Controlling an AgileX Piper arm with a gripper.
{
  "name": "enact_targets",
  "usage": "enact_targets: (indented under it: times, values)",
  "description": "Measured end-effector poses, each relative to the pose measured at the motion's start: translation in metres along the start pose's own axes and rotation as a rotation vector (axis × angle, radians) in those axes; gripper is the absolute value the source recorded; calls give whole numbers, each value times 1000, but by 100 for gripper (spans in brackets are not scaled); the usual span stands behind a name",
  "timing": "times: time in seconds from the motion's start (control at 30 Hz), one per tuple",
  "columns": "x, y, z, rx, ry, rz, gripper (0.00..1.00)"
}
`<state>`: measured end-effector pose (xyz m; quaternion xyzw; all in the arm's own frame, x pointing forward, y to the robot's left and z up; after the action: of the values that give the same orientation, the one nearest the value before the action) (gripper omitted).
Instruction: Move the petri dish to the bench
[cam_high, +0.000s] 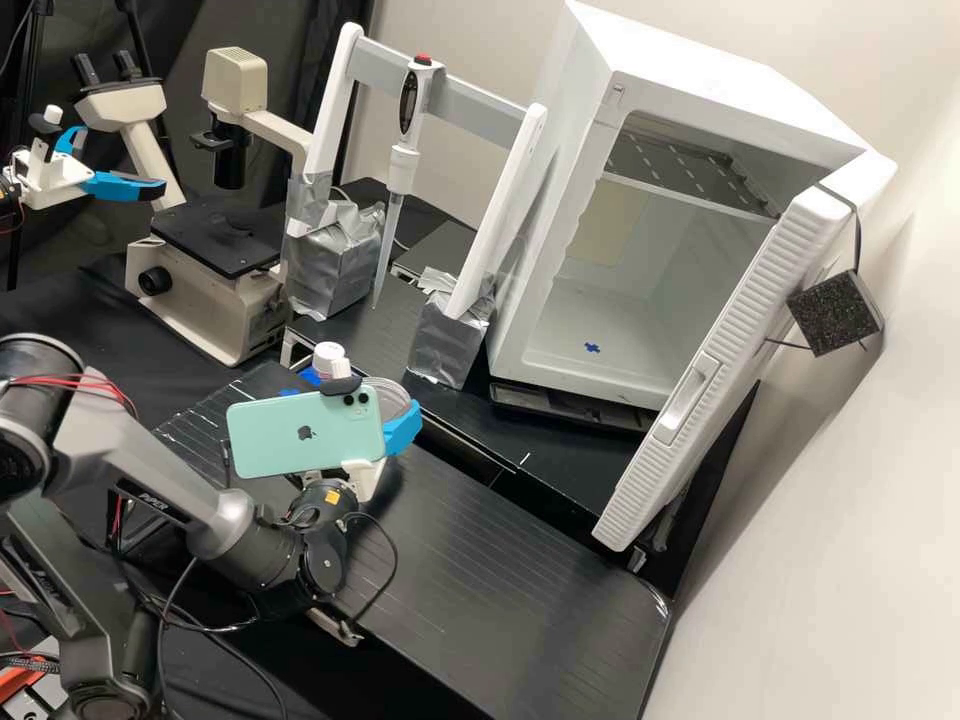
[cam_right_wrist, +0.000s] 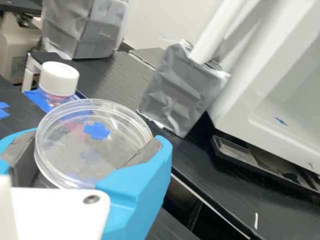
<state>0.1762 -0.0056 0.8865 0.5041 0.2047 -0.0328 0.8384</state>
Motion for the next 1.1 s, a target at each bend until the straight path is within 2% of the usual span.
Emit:
enact_targets:
  times: [0.17, 0.4, 0.5, 0.67, 0.7, 1.1]
  values:
    - [0, -5, 6, 18, 1, -34, 0]
    - [0, -8, 10, 38, 5, -41, 0]
    - [-3, -5, 14, 24, 4, -45, 0]
    - [-11, 1, 18, 22, -27, -51, 0]
    - [-12, 2, 18, 27, -32, -50, 0]
    - [-26, 15, 6, -15, -89, -54, 0]
